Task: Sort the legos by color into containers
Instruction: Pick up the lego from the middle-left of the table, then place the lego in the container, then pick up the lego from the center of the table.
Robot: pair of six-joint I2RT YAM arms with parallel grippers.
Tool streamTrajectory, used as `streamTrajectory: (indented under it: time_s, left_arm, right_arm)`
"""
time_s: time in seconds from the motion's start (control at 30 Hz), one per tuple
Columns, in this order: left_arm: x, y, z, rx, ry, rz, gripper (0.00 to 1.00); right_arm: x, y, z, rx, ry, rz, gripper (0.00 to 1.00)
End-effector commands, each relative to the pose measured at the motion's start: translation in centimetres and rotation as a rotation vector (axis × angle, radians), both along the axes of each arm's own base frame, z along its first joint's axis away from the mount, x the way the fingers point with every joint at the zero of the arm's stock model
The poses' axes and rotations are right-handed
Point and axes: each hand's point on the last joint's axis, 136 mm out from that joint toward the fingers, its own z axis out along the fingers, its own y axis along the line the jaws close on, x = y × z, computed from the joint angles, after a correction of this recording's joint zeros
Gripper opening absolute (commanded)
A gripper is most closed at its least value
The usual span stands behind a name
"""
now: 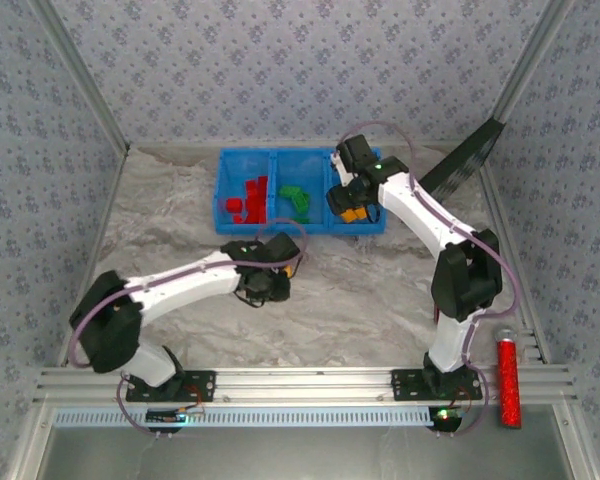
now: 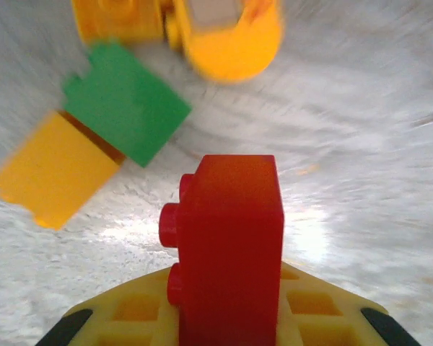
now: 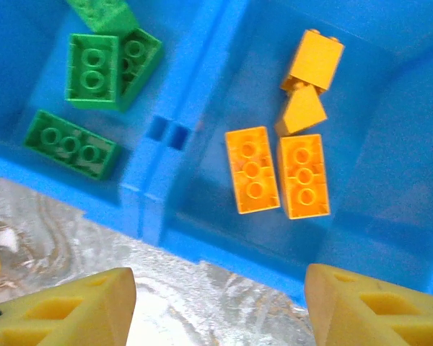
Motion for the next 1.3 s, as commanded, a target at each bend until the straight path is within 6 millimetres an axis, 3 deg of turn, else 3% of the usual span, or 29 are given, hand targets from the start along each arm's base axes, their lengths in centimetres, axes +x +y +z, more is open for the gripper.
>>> streamTrajectory:
  time_s: [0.0, 0.1, 0.23, 0.37, 0.53, 0.67, 0.73, 0.9, 1.13, 1.27]
  left_arm:
    - [2.5, 2.9, 5.8, 0.033, -0.13, -0.009, 0.09]
    - [5.2, 4.5, 9.9, 0.012, -0.246, 0.012, 0.09]
    - [8.5, 6.6, 13.3, 0.04, -0.365, 0.031, 0.1]
    - [12.0, 8.5, 14.7, 0.037, -0.448, 0.077, 0.1]
    - [16.4, 10.1, 14.7, 0.027, -0.492, 0.126, 0.1]
    - [19.6, 10.5, 12.8, 0.044, -0.447, 0.125, 0.1]
    - [21.1, 9.6, 11.8, 0.021, -0.435, 0.114, 0.1]
    - [24.1, 8.5, 7.6, 0.024, -0.36, 0.105, 0.09]
    - [27.7, 7.4, 2.1, 0.036, -0.272, 0.097, 0.08]
    - [29.1, 7.2, 0.2, 0.03, -0.24, 0.103, 0.09]
  right_arm:
    - [-2.0, 2.1, 2.0, 0.062, -0.009, 0.06, 0.65]
    - [-3.7, 4.3, 1.3, 0.098, 0.022, 0.082, 0.64]
    - [-6.1, 7.4, -0.4, 0.149, 0.089, 0.087, 0.63]
    - [-8.9, 10.6, -2.6, 0.164, 0.13, 0.138, 0.63]
    - [-10.6, 12.3, -5.4, 0.153, 0.219, 0.103, 0.64]
    - [-11.0, 13.0, -6.6, 0.136, 0.237, 0.076, 0.66]
    - [-10.9, 12.7, -7.4, 0.115, 0.249, 0.049, 0.67]
    - [-11.3, 12.6, -9.7, 0.116, 0.295, 0.014, 0.71]
    - [-11.1, 13.5, -10.4, 0.117, 0.292, 0.006, 0.73]
    - [-11.2, 13.9, -10.8, 0.117, 0.29, 0.006, 0.73]
